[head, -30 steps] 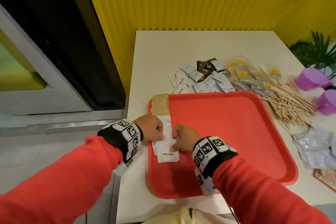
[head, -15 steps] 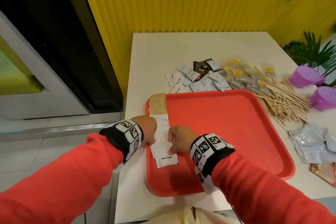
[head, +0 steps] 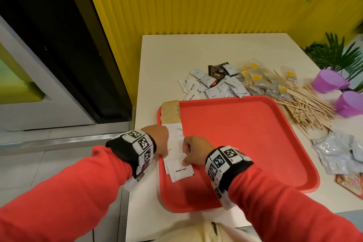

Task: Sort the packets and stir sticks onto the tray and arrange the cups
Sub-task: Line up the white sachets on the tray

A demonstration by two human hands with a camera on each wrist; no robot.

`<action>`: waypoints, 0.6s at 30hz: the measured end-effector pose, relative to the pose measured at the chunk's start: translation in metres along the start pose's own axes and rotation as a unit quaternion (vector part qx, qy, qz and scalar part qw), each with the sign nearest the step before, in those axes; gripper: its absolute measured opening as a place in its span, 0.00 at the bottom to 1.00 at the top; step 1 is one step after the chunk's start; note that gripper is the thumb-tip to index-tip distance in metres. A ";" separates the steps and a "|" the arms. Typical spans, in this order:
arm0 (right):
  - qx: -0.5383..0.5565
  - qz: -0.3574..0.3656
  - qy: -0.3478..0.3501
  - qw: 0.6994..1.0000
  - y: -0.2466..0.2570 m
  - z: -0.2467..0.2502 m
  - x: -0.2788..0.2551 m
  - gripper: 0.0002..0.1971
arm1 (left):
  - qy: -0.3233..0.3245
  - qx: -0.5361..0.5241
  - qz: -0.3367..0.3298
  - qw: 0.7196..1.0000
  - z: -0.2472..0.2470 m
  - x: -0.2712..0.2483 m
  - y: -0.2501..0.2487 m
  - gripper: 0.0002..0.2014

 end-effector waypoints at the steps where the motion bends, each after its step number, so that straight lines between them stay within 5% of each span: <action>1: -0.001 0.001 0.001 1.000 0.000 -0.001 0.000 0.21 | 0.010 0.007 -0.004 1.000 -0.003 0.000 -0.002 0.15; 18: 0.002 0.008 -0.026 1.000 -0.002 0.008 -0.001 0.21 | -0.037 -0.052 0.011 0.998 0.007 0.003 0.004 0.09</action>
Point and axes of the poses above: each hand's wrist, its own x-axis towards the middle knuckle, its own z-axis out of the back of the hand, y = z × x, the point moved 10 cm from there along x, towards the middle knuckle, and after that the axes turned 10 degrees about x, right-handed, at the moved point
